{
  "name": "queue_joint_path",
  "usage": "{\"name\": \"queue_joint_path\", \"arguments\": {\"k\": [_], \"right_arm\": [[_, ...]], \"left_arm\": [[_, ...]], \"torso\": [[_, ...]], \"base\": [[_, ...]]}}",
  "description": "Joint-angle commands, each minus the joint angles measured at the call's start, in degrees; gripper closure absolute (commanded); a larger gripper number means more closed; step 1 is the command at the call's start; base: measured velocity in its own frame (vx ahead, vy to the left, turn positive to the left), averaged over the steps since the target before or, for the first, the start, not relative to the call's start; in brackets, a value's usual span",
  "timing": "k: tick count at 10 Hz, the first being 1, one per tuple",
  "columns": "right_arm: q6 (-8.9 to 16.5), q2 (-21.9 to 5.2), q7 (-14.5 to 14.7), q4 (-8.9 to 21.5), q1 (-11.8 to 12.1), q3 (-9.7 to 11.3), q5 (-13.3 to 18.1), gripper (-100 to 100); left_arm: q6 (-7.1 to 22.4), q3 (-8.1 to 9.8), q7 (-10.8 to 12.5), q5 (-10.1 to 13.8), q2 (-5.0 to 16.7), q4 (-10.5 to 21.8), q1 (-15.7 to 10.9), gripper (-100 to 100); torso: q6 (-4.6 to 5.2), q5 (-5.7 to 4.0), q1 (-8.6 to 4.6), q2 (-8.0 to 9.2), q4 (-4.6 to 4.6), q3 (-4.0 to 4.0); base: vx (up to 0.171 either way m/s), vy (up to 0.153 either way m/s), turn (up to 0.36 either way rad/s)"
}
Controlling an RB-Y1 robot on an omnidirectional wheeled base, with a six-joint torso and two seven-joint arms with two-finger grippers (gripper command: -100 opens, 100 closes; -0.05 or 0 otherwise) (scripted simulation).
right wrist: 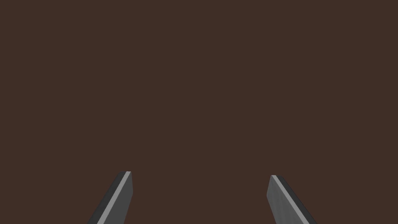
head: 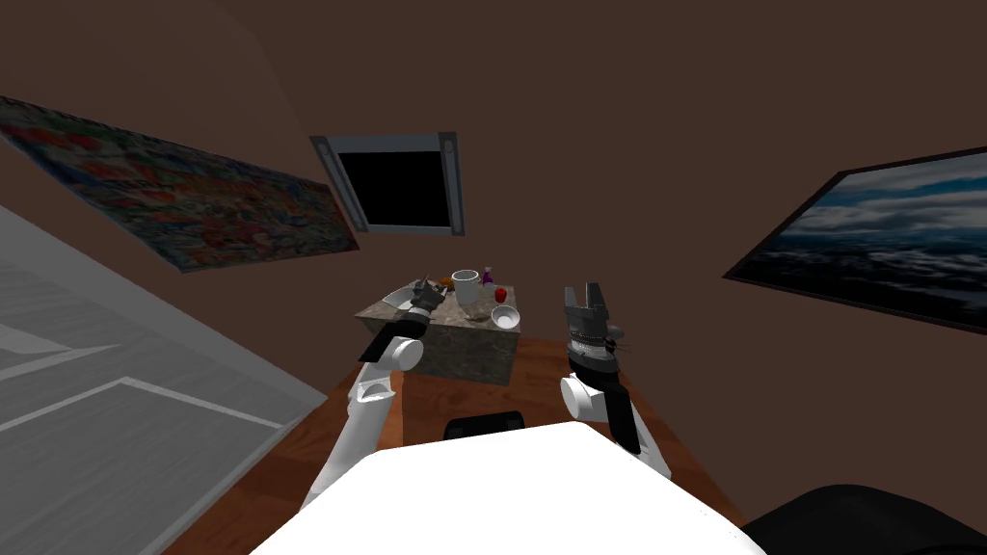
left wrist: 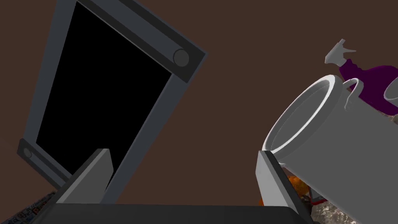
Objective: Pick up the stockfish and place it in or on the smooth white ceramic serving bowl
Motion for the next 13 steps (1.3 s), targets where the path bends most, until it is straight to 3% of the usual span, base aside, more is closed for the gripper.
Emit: {"name": "queue_joint_path", "arguments": {"k": [1, 2, 3, 5, 6, 8, 9, 11, 12, 13], "right_arm": [[0.0, 0.0, 0.0, 0.0, 0.0, 0.0, 0.0, 0], [0.0, 0.0, 0.0, 0.0, 0.0, 0.0, 0.0, 0], [0.0, 0.0, 0.0, 0.0, 0.0, 0.0, 0.0, 0], [0.0, 0.0, 0.0, 0.0, 0.0, 0.0, 0.0, 0], [0.0, 0.0, 0.0, 0.0, 0.0, 0.0, 0.0, 0], [0.0, 0.0, 0.0, 0.0, 0.0, 0.0, 0.0, 0], [0.0, 0.0, 0.0, 0.0, 0.0, 0.0, 0.0, 0], [0.0, 0.0, 0.0, 0.0, 0.0, 0.0, 0.0, 0], [0.0, 0.0, 0.0, 0.0, 0.0, 0.0, 0.0, 0], [0.0, 0.0, 0.0, 0.0, 0.0, 0.0, 0.0, 0]], "left_arm": [[2.9, 0.16, 0.3, 1.2, -0.1, 0.1, -1.0, -100], [4.1, 0.16, 0.3, 1.2, -0.1, 0.1, -1.0, -100], [6.1, 0.28, 0.9, 3.7, 0.0, 1.7, -3.7, -100], [8.4, 0.28, 0.9, 3.7, 0.0, 1.7, -3.7, -100], [10.5, 0.39, 1.5, 6.0, 0.1, 3.2, -6.3, -100], [12.7, 0.39, 1.5, 6.0, 0.1, 3.2, -6.3, -100], [15.1, 0.47, 2.1, 8.2, 0.3, 4.7, -8.9, -100], [17.1, 0.47, 2.1, 8.2, 0.3, 4.7, -8.9, -100], [19.1, 0.53, 2.8, 10.2, 0.6, 6.3, -11.5, -100], [20.5, 0.53, 2.8, 10.2, 0.6, 6.3, -11.5, -100]], "torso": [[0.0, 0.0, 0.0, 0.0, 0.0, 0.0], [-0.03, 0.0, 0.01, 0.02, 0.0, 0.01], [-0.04, 0.0, -0.01, 0.05, 0.01, 0.03], [-0.03, 0.01, 0.03, 0.02, 0.0, 0.01], [-0.04, 0.0, -0.01, 0.06, 0.01, 0.03], [-0.04, 0.01, 0.03, 0.03, 0.0, 0.01], [-0.05, 0.01, -0.01, 0.05, 0.0, 0.02], [-0.04, 0.01, 0.01, 0.03, 0.0, 0.02], [-0.05, 0.0, -0.02, 0.06, 0.01, 0.03], [-0.01, 0.0, 0.0, 0.04, 0.01, 0.03]], "base": [[0.02, 0.023, -0.073], [0.009, 0.012, 0.001], [0.021, 0.028, -0.113], [0.015, 0.022, -0.039], [0.012, 0.022, -0.123], [0.016, 0.021, -0.033], [0.019, 0.018, -0.149], [0.013, 0.02, -0.03], [0.012, 0.023, -0.106], [0.012, 0.028, -0.099]]}}
